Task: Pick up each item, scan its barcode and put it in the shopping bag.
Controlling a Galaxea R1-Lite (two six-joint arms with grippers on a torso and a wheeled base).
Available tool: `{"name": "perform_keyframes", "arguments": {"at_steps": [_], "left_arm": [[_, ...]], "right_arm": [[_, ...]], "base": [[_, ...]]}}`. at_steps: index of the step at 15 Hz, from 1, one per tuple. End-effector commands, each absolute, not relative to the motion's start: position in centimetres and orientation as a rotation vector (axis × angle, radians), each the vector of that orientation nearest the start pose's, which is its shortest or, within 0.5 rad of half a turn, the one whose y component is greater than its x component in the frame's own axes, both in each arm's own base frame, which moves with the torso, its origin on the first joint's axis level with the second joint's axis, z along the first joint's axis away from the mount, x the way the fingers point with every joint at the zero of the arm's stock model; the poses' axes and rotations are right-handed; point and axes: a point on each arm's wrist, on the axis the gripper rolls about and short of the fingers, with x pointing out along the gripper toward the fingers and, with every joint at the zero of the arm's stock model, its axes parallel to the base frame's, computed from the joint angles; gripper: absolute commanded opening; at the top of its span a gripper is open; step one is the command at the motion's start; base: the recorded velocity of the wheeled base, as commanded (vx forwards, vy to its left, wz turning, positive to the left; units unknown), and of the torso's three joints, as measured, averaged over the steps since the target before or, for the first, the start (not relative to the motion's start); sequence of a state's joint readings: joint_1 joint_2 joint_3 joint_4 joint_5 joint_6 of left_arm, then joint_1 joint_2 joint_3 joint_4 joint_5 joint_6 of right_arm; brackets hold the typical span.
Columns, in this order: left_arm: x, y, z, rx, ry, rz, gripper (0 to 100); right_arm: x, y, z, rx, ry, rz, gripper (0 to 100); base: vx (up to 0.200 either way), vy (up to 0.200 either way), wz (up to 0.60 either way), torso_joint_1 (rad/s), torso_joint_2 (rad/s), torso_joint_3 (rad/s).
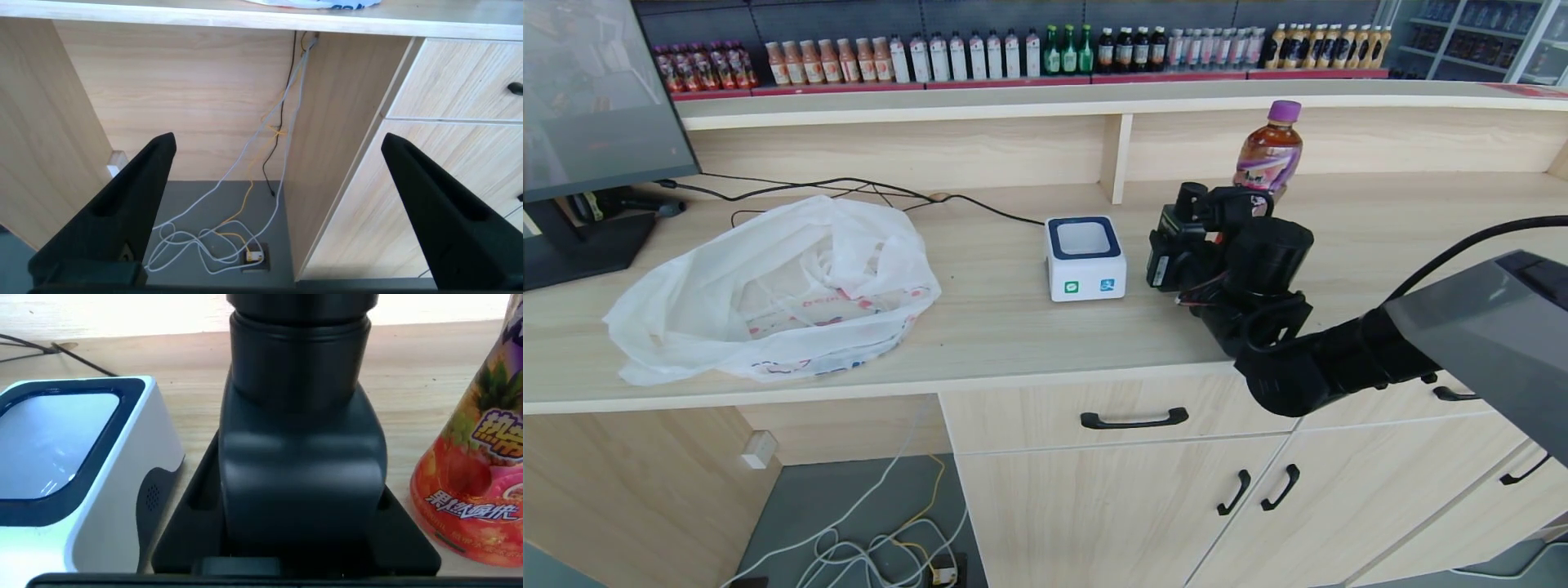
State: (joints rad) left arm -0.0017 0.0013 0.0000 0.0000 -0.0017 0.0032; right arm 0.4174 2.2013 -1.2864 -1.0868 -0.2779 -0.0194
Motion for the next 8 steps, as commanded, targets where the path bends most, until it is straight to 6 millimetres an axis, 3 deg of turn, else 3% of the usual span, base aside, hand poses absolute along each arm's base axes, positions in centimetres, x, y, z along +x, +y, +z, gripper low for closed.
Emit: {"name": "perform_keyframes", "arguments": {"at_steps": [1, 4, 8], "left_arm": [[-2.3, 0.0, 7.6, 0.003, 0.002, -0.003, 100], [-2.3, 0.0, 7.6, 0.003, 0.002, -0.003, 100], [-2.3, 0.0, 7.6, 0.003, 0.002, -0.003, 100]], "right_arm": [[40.7, 17.4, 16.5, 0.037, -0.153, 0.139, 0], [40.6, 17.4, 16.9, 0.037, -0.163, 0.147, 0], [39.2, 18.1, 19.0, 0.038, -0.206, 0.193, 0]], "base": [[0.0, 0.0, 0.0, 0.0, 0.0, 0.0], [0.0, 0.0, 0.0, 0.0, 0.0, 0.0], [0.0, 0.0, 0.0, 0.0, 0.0, 0.0]]}}
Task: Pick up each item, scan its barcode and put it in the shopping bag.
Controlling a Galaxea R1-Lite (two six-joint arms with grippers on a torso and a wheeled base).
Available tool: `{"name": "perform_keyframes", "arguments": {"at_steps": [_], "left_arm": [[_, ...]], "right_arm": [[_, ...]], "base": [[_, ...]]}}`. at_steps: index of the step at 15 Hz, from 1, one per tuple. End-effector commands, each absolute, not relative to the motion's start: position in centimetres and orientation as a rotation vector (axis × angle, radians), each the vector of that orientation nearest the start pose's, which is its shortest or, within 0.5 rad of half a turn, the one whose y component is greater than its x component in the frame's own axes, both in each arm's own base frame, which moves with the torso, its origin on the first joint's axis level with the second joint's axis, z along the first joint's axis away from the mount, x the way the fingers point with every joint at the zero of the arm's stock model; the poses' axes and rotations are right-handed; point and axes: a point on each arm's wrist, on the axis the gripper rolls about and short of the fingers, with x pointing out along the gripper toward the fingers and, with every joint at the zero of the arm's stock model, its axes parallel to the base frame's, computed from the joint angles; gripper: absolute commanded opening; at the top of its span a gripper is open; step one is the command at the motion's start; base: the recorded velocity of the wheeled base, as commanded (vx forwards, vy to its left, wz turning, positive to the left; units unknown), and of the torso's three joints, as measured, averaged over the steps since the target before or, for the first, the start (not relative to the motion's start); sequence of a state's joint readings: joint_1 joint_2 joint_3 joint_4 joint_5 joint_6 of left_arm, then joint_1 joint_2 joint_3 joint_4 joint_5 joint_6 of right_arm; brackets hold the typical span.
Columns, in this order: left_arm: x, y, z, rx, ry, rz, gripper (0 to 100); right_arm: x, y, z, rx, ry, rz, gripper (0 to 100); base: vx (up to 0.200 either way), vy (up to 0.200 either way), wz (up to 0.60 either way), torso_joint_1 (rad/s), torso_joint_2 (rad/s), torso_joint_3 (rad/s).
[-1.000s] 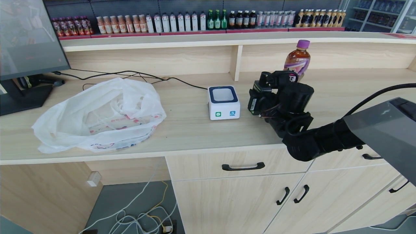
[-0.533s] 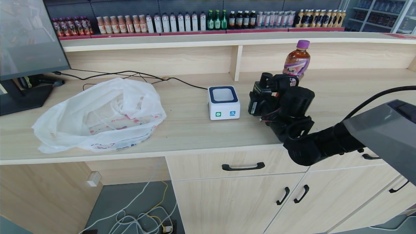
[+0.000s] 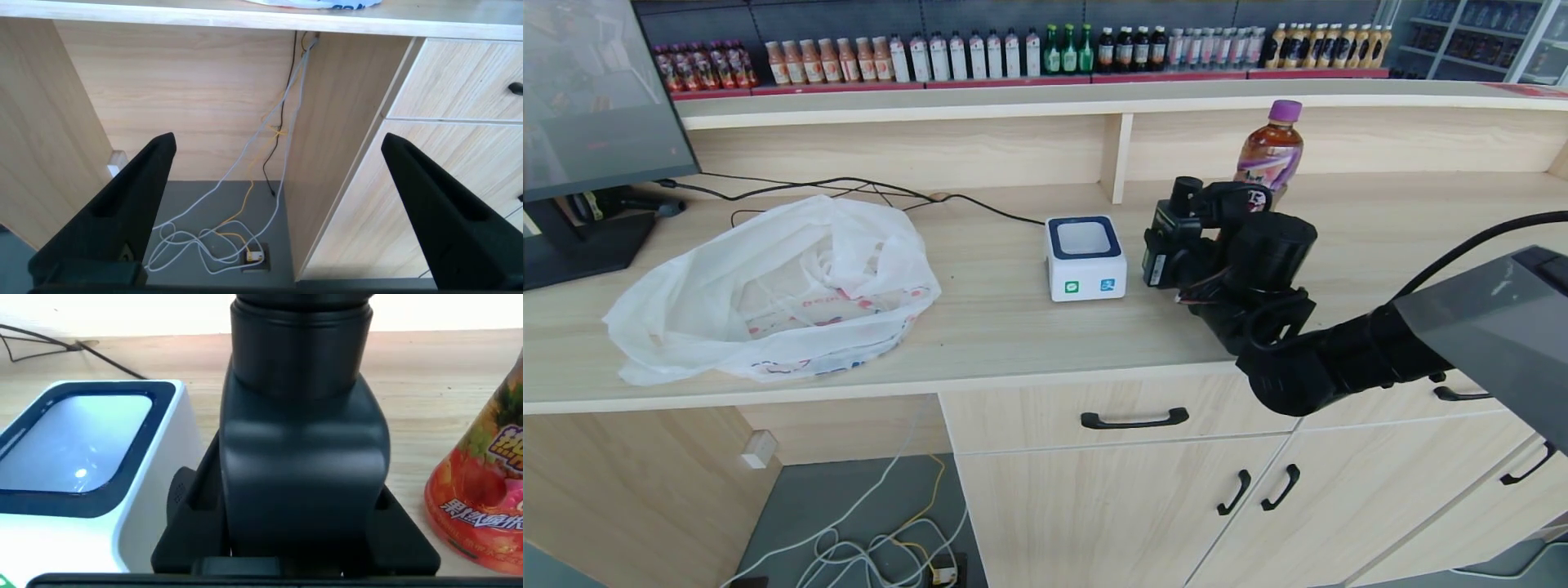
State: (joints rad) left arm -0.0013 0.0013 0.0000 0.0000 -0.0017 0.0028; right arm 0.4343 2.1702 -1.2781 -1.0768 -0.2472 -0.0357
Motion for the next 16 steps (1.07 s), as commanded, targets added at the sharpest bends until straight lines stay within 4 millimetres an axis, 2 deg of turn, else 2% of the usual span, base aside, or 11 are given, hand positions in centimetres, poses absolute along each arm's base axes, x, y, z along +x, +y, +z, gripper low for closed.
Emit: {"name": "perform_keyframes", "arguments": {"at_steps": [1, 4, 8, 9, 12, 15, 16], "left_arm": [[-2.3, 0.0, 7.6, 0.003, 0.002, -0.003, 100], [-2.3, 0.0, 7.6, 0.003, 0.002, -0.003, 100], [-2.3, 0.0, 7.6, 0.003, 0.002, -0.003, 100], [-2.3, 0.0, 7.6, 0.003, 0.002, -0.003, 100], [-2.3, 0.0, 7.6, 0.003, 0.002, -0.003, 100], [-2.3, 0.0, 7.6, 0.003, 0.002, -0.003, 100], [-2.3, 0.0, 7.6, 0.003, 0.002, -0.003, 100]], "right_arm": [[38.6, 18.2, 19.9, 0.044, -0.222, 0.201, 0], [36.4, 17.6, 21.7, 0.054, -0.241, 0.208, 0], [32.0, 16.8, 23.8, 0.06, -0.253, 0.238, 0], [29.5, 16.6, 24.3, 0.063, -0.249, 0.26, 0], [24.9, 15.6, 24.1, 0.064, -0.216, 0.254, 0], [21.6, 15.2, 23.3, 0.045, -0.186, 0.29, 0], [21.1, 15.2, 23.1, 0.036, -0.18, 0.296, 0]], "base": [[0.0, 0.0, 0.0, 0.0, 0.0, 0.0], [0.0, 0.0, 0.0, 0.0, 0.0, 0.0], [0.0, 0.0, 0.0, 0.0, 0.0, 0.0], [0.0, 0.0, 0.0, 0.0, 0.0, 0.0], [0.0, 0.0, 0.0, 0.0, 0.0, 0.0], [0.0, 0.0, 0.0, 0.0, 0.0, 0.0], [0.0, 0.0, 0.0, 0.0, 0.0, 0.0]]}}
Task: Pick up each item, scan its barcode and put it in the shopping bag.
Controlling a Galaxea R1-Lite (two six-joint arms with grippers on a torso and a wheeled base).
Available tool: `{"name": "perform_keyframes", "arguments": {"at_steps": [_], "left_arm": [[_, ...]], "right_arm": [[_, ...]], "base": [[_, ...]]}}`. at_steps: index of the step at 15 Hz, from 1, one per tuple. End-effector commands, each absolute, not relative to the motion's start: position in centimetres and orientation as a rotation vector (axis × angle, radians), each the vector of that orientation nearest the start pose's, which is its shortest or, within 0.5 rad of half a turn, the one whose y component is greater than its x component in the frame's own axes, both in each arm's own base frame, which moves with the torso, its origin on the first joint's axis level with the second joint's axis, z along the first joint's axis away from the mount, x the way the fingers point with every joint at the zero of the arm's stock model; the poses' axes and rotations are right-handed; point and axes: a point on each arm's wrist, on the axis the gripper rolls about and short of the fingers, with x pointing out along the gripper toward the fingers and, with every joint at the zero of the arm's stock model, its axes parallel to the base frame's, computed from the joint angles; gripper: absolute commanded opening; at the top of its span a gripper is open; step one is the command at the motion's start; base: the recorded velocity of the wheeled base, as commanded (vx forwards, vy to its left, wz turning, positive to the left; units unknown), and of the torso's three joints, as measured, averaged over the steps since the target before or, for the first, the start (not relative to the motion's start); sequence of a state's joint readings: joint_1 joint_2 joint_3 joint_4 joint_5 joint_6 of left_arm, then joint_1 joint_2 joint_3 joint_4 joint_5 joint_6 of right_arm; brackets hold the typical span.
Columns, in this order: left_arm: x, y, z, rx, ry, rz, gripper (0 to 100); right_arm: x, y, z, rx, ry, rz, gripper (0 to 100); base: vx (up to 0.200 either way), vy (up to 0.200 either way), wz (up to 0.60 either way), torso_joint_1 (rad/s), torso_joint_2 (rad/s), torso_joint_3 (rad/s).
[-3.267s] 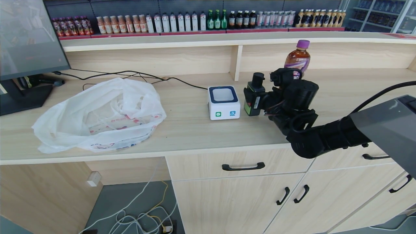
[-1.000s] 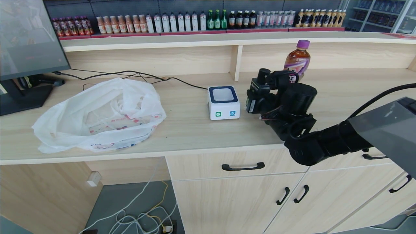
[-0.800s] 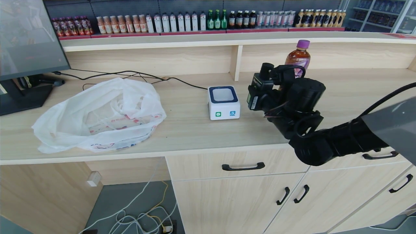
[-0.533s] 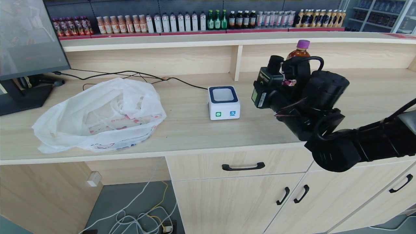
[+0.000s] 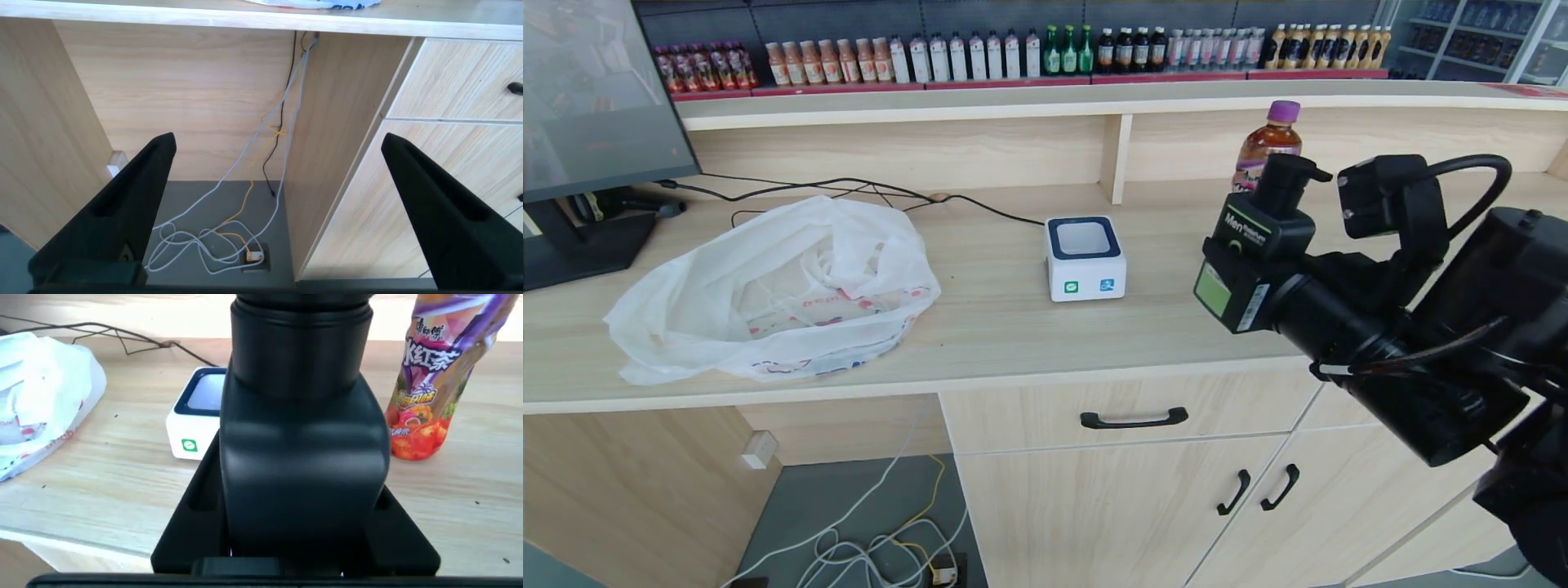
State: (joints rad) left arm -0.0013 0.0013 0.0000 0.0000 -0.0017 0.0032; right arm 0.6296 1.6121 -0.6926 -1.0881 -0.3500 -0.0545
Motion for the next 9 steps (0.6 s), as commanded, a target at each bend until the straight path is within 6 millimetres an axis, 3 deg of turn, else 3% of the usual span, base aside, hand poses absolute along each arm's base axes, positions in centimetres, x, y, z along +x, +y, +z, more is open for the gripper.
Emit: {"name": "perform_keyframes", "arguments": {"at_steps": [1, 4, 9], "left_arm": [[-2.3, 0.0, 7.6, 0.003, 0.002, -0.003, 100], [-2.3, 0.0, 7.6, 0.003, 0.002, -0.003, 100], [-2.3, 0.0, 7.6, 0.003, 0.002, -0.003, 100]], "right_arm": [[19.5, 14.8, 22.6, 0.018, -0.184, 0.312, 0], [16.9, 14.3, 21.0, 0.035, -0.221, 0.366, 0], [15.5, 14.9, 20.9, 0.052, -0.272, 0.422, 0]], "base": [[0.0, 0.0, 0.0, 0.0, 0.0, 0.0], [0.0, 0.0, 0.0, 0.0, 0.0, 0.0], [0.0, 0.0, 0.0, 0.0, 0.0, 0.0]]}}
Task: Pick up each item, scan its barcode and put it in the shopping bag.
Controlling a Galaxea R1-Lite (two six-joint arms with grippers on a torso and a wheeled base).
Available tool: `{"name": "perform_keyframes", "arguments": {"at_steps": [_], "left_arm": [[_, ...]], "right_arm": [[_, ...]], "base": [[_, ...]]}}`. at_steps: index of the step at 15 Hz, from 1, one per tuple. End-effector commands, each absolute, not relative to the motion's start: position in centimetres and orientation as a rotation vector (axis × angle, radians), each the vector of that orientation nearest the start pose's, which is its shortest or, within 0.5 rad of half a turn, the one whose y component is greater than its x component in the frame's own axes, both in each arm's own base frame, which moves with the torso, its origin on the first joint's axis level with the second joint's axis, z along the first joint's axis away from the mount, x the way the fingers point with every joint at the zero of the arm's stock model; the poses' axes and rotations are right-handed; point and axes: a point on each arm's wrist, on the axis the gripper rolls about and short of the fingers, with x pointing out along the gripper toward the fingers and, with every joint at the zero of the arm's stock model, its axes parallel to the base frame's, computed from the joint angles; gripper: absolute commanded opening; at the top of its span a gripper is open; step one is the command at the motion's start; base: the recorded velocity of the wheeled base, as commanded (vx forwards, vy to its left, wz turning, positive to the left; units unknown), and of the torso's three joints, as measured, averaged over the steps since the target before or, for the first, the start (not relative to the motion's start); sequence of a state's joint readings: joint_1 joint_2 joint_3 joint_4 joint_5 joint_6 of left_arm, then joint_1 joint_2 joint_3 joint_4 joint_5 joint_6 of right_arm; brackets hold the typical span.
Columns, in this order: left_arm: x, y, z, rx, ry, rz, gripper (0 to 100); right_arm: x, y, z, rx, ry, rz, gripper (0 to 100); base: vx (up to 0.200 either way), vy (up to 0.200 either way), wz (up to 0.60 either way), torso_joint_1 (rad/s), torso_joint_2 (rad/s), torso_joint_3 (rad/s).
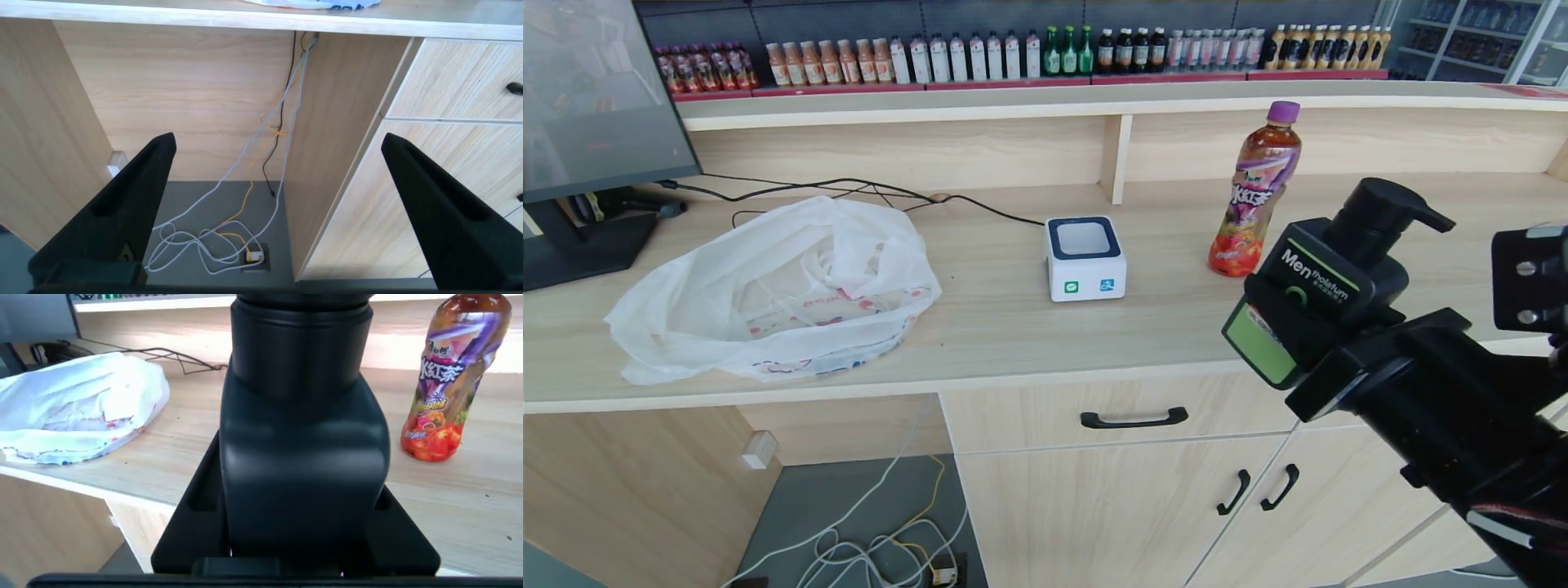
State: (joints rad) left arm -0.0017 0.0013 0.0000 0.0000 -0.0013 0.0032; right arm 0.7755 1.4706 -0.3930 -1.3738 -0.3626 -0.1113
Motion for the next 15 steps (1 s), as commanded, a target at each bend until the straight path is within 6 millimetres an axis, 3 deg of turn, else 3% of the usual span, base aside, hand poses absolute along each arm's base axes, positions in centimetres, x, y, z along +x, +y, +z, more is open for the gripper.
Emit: {"name": "perform_keyframes", "arguments": {"at_steps": [1, 6, 9, 13, 15], "left_arm": [[-2.3, 0.0, 7.6, 0.003, 0.002, -0.003, 100], [-2.3, 0.0, 7.6, 0.003, 0.002, -0.003, 100], [-2.3, 0.0, 7.6, 0.003, 0.002, -0.003, 100], [-2.3, 0.0, 7.6, 0.003, 0.002, -0.003, 100], [-2.3, 0.0, 7.6, 0.003, 0.002, -0.003, 100]], "right_arm": [[15.0, 15.3, 20.9, 0.039, -0.274, 0.45, 0], [13.2, 16.9, 18.9, -0.069, -0.229, 0.582, 0], [13.4, 17.6, 18.8, -0.238, -0.293, 0.643, 0], [15.0, 21.3, 18.4, -0.518, -0.44, 0.762, 0], [15.0, 21.5, 18.9, -0.648, -0.531, 0.746, 0]], "base": [[0.0, 0.0, 0.0, 0.0, 0.0, 0.0], [0.0, 0.0, 0.0, 0.0, 0.0, 0.0], [0.0, 0.0, 0.0, 0.0, 0.0, 0.0], [0.0, 0.0, 0.0, 0.0, 0.0, 0.0], [0.0, 0.0, 0.0, 0.0, 0.0, 0.0]]}}
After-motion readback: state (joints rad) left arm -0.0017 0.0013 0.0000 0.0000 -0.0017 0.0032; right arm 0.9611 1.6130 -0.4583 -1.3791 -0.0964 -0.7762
